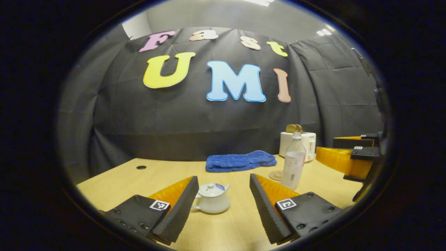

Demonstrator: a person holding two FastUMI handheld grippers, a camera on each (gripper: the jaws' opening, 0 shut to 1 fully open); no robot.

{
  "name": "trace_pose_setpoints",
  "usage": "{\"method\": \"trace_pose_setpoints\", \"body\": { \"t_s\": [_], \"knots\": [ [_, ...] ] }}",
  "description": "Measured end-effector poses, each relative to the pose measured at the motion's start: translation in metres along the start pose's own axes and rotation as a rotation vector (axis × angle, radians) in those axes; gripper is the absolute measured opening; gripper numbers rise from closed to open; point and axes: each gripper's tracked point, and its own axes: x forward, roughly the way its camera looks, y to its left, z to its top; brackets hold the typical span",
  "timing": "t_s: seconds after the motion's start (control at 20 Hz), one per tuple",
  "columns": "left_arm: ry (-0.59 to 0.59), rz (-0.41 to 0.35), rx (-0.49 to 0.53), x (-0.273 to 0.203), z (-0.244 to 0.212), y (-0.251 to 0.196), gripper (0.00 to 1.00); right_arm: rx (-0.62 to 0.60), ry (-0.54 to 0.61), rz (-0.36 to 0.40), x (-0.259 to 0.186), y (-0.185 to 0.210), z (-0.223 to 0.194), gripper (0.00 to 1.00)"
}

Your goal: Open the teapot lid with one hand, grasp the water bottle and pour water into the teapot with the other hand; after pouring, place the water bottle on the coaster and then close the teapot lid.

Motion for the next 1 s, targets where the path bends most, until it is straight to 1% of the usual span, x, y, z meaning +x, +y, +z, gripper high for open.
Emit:
{"method": "trace_pose_setpoints", "body": {
  "t_s": [0.15,0.3,0.4,0.6,0.65,0.7,0.75,0.85,1.0],
  "knots": [
    [0.002,-0.021,0.002,0.018,-0.005,0.0,0.95,0.005,0.01,-0.023,0.023,-0.002,0.001,0.97],
    [0.011,-0.019,-0.006,0.036,-0.01,0.008,0.95,0.02,0.035,-0.044,0.044,-0.003,-0.006,0.98],
    [0.027,-0.021,-0.025,0.051,-0.015,0.014,0.95,0.024,0.055,-0.064,0.058,-0.008,-0.012,0.97],
    [0.079,-0.025,-0.008,0.077,-0.032,0.024,0.95,0.049,0.097,-0.103,0.084,-0.019,-0.033,0.98],
    [0.086,-0.03,-0.007,0.08,-0.035,0.024,0.95,0.05,0.108,-0.097,0.089,-0.017,-0.041,0.98],
    [0.089,-0.031,-0.008,0.084,-0.038,0.024,0.95,0.05,0.125,-0.09,0.092,-0.014,-0.048,0.94],
    [0.093,-0.033,-0.011,0.086,-0.042,0.024,0.95,0.045,0.139,-0.078,0.096,-0.011,-0.058,0.98],
    [0.112,-0.047,-0.012,0.091,-0.05,0.021,0.95,0.024,0.167,-0.062,0.099,-0.006,-0.072,0.98],
    [0.139,-0.057,-0.008,0.092,-0.055,0.018,0.95,-0.006,0.174,-0.07,0.101,-0.007,-0.079,0.98]
  ]
}}
